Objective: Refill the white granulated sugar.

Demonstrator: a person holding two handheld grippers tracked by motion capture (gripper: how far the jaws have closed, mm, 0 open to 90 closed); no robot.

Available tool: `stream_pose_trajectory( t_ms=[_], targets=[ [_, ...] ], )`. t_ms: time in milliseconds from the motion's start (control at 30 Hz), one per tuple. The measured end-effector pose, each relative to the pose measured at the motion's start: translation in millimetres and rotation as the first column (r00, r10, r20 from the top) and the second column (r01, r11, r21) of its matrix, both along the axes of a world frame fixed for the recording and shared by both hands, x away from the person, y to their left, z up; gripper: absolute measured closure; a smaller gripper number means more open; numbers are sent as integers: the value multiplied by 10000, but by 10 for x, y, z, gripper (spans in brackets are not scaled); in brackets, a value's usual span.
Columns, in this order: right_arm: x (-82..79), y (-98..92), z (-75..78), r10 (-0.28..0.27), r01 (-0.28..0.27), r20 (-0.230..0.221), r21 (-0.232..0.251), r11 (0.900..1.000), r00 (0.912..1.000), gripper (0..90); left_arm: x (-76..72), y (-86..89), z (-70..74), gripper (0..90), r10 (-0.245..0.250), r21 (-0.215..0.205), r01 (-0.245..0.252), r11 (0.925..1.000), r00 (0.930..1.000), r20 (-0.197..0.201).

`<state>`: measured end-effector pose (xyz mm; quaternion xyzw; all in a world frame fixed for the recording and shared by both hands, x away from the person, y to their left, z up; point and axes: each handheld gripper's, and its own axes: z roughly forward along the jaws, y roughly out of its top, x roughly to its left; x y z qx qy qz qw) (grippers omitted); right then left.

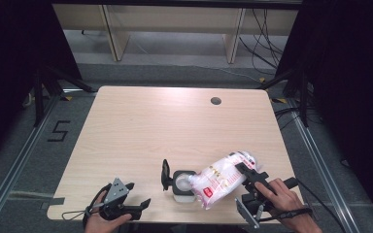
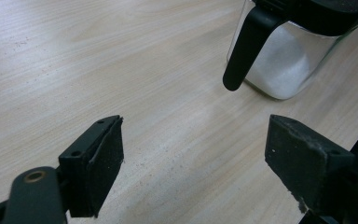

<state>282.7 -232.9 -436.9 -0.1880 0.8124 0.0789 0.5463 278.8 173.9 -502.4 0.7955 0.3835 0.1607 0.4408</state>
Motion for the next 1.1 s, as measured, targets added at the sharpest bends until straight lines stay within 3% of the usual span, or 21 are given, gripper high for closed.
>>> stream_pose_trajectory(
  t_ms=[100,133,167,200,233,300,333,433,533,633,733,800,1033,1100],
  targets=[
    [8,-17,-1,206,-206,79,-50,9998,9998,546,5,-8,-3,188,-107,-149,109,9998,9999,128],
    [-2,-31,-26,-49,51,-101,163,9999,9999,547,23,18,7,188,-302,267,294,9992,9992,280],
    [-2,-31,-26,-49,51,-101,163,9999,9999,547,23,18,7,188,-302,267,294,9992,9992,280],
    [8,-26,-14,221,-221,103,22,9998,9997,548,-6,-20,-5,188,19,-301,-18,9995,10000,29],
    [7,-28,-16,228,-229,101,55,9997,9997,550,-3,-18,-5,188,-7,-279,8,9996,10000,35],
    [11,-42,-13,199,-199,-42,98,9998,9998,551,1,0,0,188,-39,7,39,10000,10000,18],
    [22,-72,-37,99,-69,-561,530,9986,9984,558,-6,-5,1,187,-73,-121,73,9999,10000,6],
    [16,-90,-28,155,-119,-555,642,9979,9983,561,-4,-6,3,188,-62,-136,63,9999,10000,49],
    [20,-123,-43,408,-320,-816,1062,9938,9958,565,-4,-8,-1,188,-40,-162,40,9999,10000,26],
    [5,-137,-54,304,-183,-1029,1164,9930,9942,567,-2,-21,-6,188,3,-326,-1,9995,10000,63],
    [11,-107,-55,523,-459,-758,838,9954,9958,570,-3,-24,-7,188,11,-339,-9,9994,10000,56],
    [-3,-81,-61,429,-371,-737,773,9963,9964,570,5,-6,1,188,-157,-79,158,9998,9998,153],
    [6,-12,-97,398,-376,-666,337,9987,9970,574,-4,-22,-5,188,4,-330,-2,9995,10000,60],
    [17,-10,-161,199,-143,-1039,540,9984,9944,575,-2,-18,-3,188,-21,-261,23,9997,10000,48]
  ],
)
